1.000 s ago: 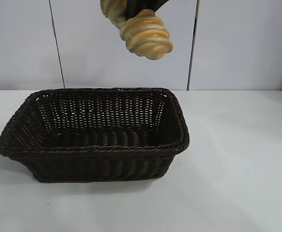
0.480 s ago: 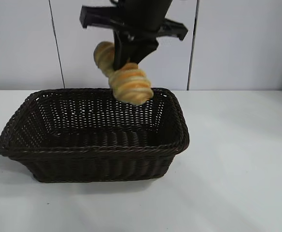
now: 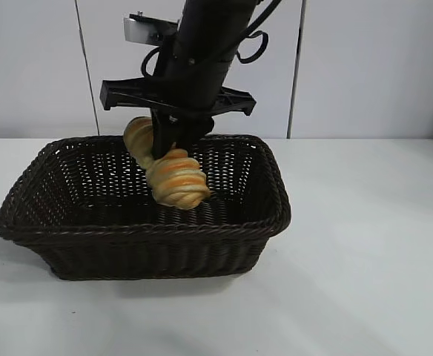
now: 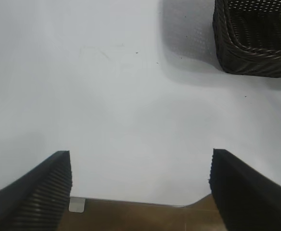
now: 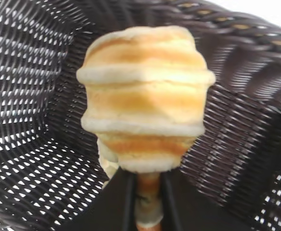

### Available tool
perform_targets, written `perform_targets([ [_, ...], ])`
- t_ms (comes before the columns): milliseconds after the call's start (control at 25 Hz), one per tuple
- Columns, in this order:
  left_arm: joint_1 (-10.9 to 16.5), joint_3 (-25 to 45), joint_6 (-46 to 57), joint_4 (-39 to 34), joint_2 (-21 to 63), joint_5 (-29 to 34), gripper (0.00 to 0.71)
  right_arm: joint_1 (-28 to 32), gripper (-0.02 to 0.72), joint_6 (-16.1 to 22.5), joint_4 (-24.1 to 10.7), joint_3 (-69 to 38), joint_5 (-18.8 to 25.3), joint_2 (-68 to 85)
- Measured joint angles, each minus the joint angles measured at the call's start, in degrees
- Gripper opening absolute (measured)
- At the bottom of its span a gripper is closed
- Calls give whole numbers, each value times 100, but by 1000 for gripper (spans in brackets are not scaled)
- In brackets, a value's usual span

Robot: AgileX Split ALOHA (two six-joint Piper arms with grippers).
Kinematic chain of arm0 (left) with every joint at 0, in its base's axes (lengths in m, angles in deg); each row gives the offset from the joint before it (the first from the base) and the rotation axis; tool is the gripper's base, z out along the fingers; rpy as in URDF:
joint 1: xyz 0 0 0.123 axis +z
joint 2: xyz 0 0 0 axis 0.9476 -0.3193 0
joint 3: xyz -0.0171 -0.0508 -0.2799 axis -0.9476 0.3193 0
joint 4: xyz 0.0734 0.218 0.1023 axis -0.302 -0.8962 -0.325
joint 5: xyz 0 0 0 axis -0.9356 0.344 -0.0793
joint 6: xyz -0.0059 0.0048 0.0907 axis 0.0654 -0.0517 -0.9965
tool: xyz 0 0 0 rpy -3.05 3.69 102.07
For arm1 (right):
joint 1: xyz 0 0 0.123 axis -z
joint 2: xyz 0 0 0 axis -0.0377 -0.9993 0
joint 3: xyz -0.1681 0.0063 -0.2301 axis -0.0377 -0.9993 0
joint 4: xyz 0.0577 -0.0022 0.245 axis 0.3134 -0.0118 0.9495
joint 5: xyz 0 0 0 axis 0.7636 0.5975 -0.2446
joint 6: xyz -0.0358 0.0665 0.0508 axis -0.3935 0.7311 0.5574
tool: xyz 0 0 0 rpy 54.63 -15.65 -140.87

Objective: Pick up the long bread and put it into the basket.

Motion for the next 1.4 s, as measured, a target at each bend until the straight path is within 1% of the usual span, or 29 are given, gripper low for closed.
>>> perform_targets([
  [40, 0, 0, 0, 0, 0, 0, 571, -4, 453, 0, 0, 0, 0, 0],
  [120, 0, 0, 0, 0, 0, 0, 571, -4, 484, 0, 27, 0, 0, 0],
  [200, 0, 0, 0, 0, 0, 0, 571, -4, 491, 28, 66, 2, 6, 0],
  [280, 0, 0, 0, 0, 0, 0, 571, -6, 495, 93, 87, 94, 130, 0],
  [360, 0, 0, 0, 0, 0, 0, 571, -6, 495, 103, 59, 326, 465, 0],
  [440, 0, 0, 0, 0, 0, 0, 571, -6, 495, 105, -115, 736, 935, 0],
  [520, 0, 0, 0, 0, 0, 0, 571, -6, 495, 116, -434, 1154, 1546, 30],
  [600, 0, 0, 0, 0, 0, 0, 571, 8, 495, 178, -878, 1510, 1906, 165],
  [640, 0, 0, 0, 0, 0, 0, 571, 39, 495, 245, -1044, 1575, 1964, 297],
  [720, 0, 0, 0, 0, 0, 0, 571, 134, 495, 286, -1189, 1624, 2049, 578],
  [960, 0, 0, 0, 0, 0, 0, 571, 553, 495, 300, -1260, 1644, 2129, 1225],
  [1040, 0, 0, 0, 0, 0, 0, 571, 762, 495, 300, -1354, 1644, 2148, 1413],
  [1240, 0, 0, 0, 0, 0, 0, 571, 1465, 495, 300, -1805, 1638, 2189, 1929],
  [1400, 0, 0, 0, 0, 0, 0, 571, 2290, 495, 253, -2150, 1390, 2189, 2422],
])
